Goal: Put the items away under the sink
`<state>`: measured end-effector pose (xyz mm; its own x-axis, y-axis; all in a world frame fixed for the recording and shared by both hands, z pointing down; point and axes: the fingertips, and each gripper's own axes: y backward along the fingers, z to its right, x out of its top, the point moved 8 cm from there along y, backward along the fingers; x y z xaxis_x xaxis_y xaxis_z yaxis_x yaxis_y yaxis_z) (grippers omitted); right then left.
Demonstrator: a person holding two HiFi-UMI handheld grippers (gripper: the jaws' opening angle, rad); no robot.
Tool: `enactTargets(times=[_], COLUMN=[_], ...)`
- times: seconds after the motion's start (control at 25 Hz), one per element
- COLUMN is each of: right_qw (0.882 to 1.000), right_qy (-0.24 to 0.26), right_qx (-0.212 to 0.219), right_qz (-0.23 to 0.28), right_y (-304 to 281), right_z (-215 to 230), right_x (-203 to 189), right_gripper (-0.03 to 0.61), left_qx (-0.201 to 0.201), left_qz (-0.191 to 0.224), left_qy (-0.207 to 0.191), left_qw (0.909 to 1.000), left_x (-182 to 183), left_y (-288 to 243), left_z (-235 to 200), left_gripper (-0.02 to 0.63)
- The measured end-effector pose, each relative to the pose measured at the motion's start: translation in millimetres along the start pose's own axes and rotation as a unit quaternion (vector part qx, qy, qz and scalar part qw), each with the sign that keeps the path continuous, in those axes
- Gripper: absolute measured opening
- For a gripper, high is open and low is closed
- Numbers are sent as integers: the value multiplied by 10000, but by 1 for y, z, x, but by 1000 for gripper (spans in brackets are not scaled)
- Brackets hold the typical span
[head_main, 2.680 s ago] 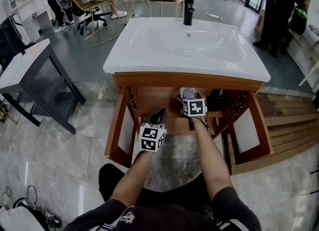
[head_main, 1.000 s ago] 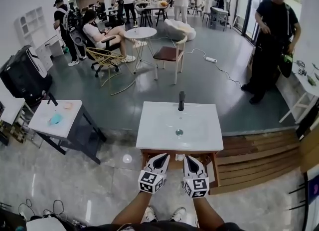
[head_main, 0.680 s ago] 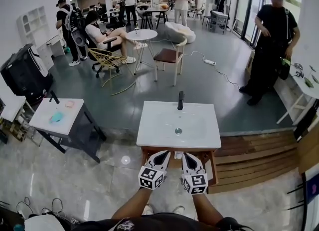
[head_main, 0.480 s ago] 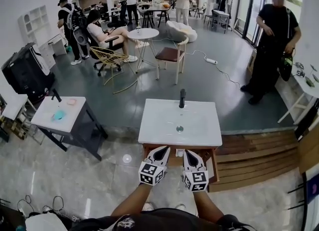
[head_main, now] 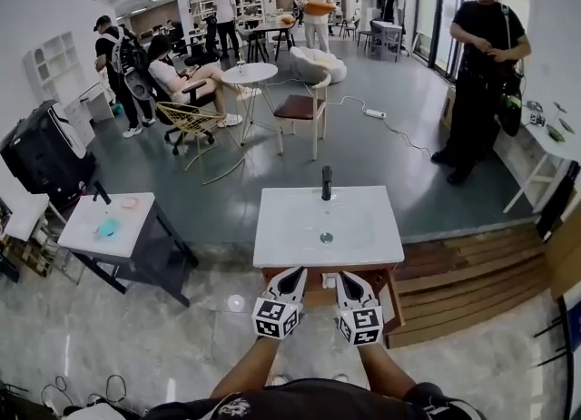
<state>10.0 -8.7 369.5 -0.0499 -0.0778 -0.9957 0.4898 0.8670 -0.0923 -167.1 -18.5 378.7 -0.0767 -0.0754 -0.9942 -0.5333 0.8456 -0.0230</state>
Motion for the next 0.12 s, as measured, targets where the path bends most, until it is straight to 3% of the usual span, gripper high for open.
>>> enactTargets(times=[0.12], right_qw=[10000], right_qy=[-4], right_qx=[-58], right_qz=[16], right_y=[1], right_z=[-5], right_x=[0], right_gripper=[23], left_qx=[-34], left_qz=[-1], left_qy=[-38], left_qw=[10000], left_x=[2], left_y=[5], left_z=[-2], left_gripper=[7])
